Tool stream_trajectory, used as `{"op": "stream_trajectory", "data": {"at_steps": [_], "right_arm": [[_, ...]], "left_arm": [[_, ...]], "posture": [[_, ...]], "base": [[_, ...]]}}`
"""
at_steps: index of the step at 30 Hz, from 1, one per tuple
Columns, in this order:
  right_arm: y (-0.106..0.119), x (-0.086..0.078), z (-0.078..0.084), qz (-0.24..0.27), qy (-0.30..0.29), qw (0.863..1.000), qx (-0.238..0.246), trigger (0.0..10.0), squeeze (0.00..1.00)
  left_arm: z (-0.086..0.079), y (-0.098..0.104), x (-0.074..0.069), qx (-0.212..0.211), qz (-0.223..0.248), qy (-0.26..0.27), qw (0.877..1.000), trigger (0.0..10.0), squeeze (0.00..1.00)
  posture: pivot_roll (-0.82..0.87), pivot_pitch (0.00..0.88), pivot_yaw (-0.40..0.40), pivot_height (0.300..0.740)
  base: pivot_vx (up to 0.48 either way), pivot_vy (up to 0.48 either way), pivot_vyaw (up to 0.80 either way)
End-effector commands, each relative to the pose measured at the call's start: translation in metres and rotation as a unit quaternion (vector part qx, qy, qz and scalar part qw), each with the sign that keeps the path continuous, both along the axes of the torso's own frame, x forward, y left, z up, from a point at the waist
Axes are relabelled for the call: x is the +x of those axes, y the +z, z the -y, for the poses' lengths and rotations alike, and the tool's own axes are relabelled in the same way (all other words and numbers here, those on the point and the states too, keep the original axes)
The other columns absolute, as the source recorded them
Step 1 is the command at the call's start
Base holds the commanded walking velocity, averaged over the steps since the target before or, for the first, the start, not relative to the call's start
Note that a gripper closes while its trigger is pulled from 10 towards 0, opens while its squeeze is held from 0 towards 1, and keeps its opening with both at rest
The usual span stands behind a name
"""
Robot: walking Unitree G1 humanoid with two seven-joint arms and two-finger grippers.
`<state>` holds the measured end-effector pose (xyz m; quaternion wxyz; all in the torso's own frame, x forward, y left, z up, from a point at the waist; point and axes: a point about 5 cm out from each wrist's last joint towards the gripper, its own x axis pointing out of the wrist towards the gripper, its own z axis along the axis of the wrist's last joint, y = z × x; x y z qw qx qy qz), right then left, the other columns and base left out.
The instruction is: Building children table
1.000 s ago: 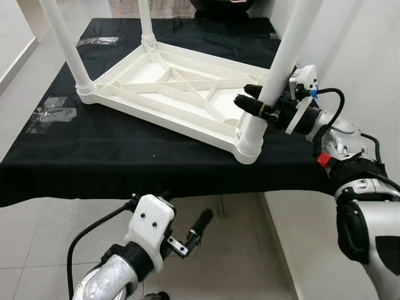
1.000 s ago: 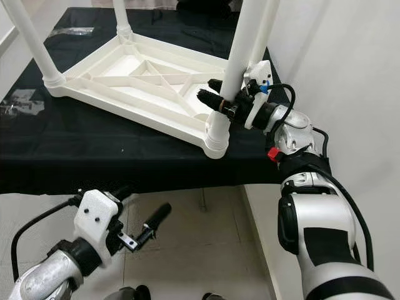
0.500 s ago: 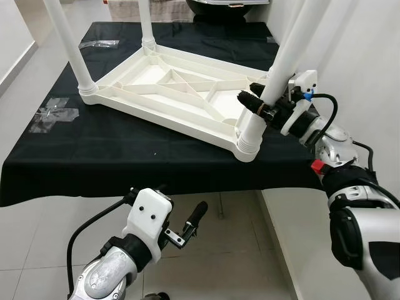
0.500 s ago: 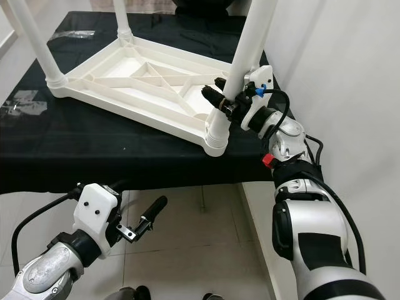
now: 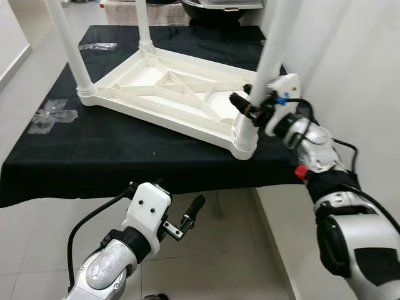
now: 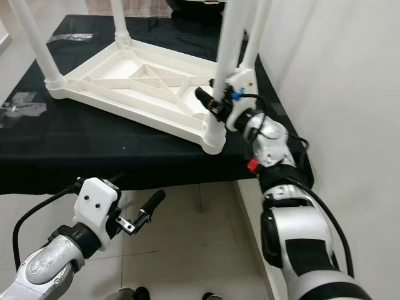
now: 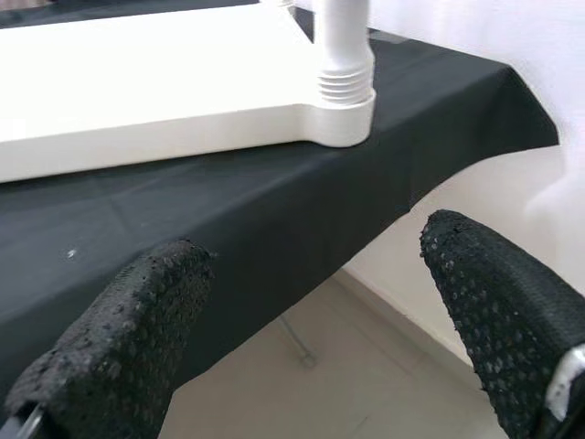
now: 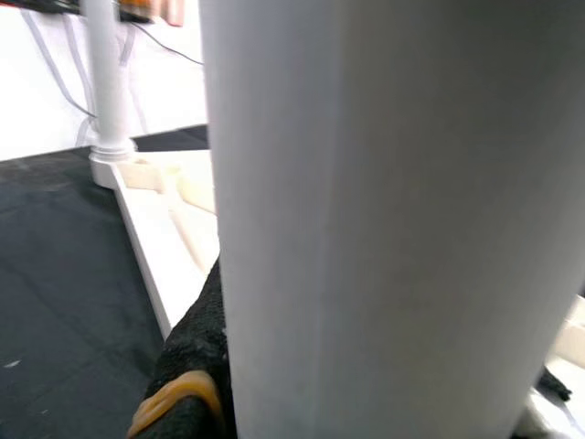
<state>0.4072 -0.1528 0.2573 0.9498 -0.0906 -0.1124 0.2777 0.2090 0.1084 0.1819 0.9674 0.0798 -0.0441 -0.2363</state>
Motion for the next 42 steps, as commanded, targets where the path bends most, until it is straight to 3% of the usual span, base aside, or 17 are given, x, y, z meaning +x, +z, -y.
{"op": "stream_trajectory", "data": {"at_steps": [1, 3, 6, 10, 12, 18, 25, 31, 32, 34, 35, 36, 37, 42], "right_arm": [[-0.044, 0.0, 0.009, -0.098, -0.05, 0.994, -0.015, 0.0, 0.0], [-0.044, 0.0, 0.009, -0.098, -0.05, 0.994, -0.015, 0.0, 0.0], [-0.048, 0.005, 0.018, -0.123, -0.134, 0.983, 0.013, 0.0, 0.0], [-0.05, 0.006, 0.022, -0.129, -0.169, 0.977, 0.024, 0.0, 0.0], [-0.051, 0.006, 0.028, -0.136, -0.215, 0.966, 0.054, 0.0, 0.0], [-0.054, 0.006, 0.033, -0.134, -0.253, 0.957, 0.043, 0.0, 0.0], [-0.058, 0.005, 0.043, -0.14, -0.337, 0.929, 0.059, 0.0, 0.0], [-0.06, 0.003, 0.041, -0.129, -0.418, 0.896, 0.079, 0.0, 0.0], [-0.06, 0.003, 0.041, -0.129, -0.418, 0.896, 0.079, 0.0, 0.0], [-0.063, 0.001, 0.039, -0.123, -0.449, 0.88, 0.09, 0.0, 0.0], [-0.063, 0.001, 0.039, -0.123, -0.449, 0.88, 0.09, 0.0, 0.0], [-0.064, -0.001, 0.035, -0.118, -0.473, 0.868, 0.094, 0.0, 0.0], [-0.064, -0.001, 0.035, -0.118, -0.473, 0.868, 0.094, 0.0, 0.0], [-0.066, -0.007, 0.026, -0.105, -0.551, 0.818, 0.125, 0.0, 0.0]], "left_arm": [[0.0, -0.003, -0.001, 0.0, -0.005, 0.001, 1.0, 10.0, 0.0], [0.0, -0.003, -0.001, 0.0, -0.005, 0.001, 1.0, 10.0, 0.0], [0.0, -0.003, 0.0, 0.001, -0.002, 0.002, 1.0, 10.0, 0.0], [0.0, -0.003, 0.002, 0.002, 0.0, 0.001, 1.0, 10.0, 0.0], [0.0, -0.002, 0.002, 0.002, 0.002, -0.001, 1.0, 10.0, 0.0], [0.0, -0.003, 0.002, 0.004, 0.003, -0.002, 1.0, 10.0, 0.0], [0.001, -0.003, 0.002, 0.004, 0.004, -0.003, 1.0, 10.0, 0.0], [0.001, -0.002, 0.004, 0.006, 0.008, -0.005, 1.0, 10.0, 0.0], [0.001, -0.002, 0.004, 0.006, 0.008, -0.005, 1.0, 10.0, 0.0], [0.001, -0.002, 0.005, 0.006, 0.01, -0.004, 1.0, 10.0, 0.0], [0.001, -0.002, 0.005, 0.006, 0.01, -0.004, 1.0, 10.0, 0.0], [0.0, -0.002, 0.005, 0.006, 0.01, -0.003, 1.0, 10.0, 0.0], [0.0, -0.002, 0.005, 0.006, 0.01, -0.003, 1.0, 10.0, 0.0], [0.0, -0.002, 0.006, 0.006, 0.01, -0.004, 1.0, 10.0, 0.0]], "posture": [[0.11, 0.23, -0.054, 0.74], [0.11, 0.23, -0.054, 0.74], [0.11, 0.231, -0.053, 0.74], [0.11, 0.229, -0.052, 0.74], [0.11, 0.225, -0.052, 0.74], [0.11, 0.219, -0.051, 0.74], [0.11, 0.216, -0.048, 0.74], [0.11, 0.21, -0.05, 0.74], [0.11, 0.21, -0.05, 0.74], [0.11, 0.208, -0.051, 0.74], [0.11, 0.208, -0.051, 0.74], [0.11, 0.21, -0.051, 0.74], [0.11, 0.21, -0.051, 0.74], [0.11, 0.212, -0.052, 0.74]], "base": [[0.0, 0.0, 0.0], [0.0, 0.0, 0.0], [0.0, 0.0, 0.0], [0.0, 0.0, 0.0], [0.0, 0.0, 0.0], [0.0, 0.0, 0.0], [0.0, 0.0, 0.0], [0.0, 0.0, 0.0], [0.0, 0.0, 0.0], [0.0, 0.0, 0.0], [0.0, 0.0, 0.0], [0.0, 0.0, 0.0], [0.0, 0.0, 0.0], [0.0, 0.0, 0.0]]}}
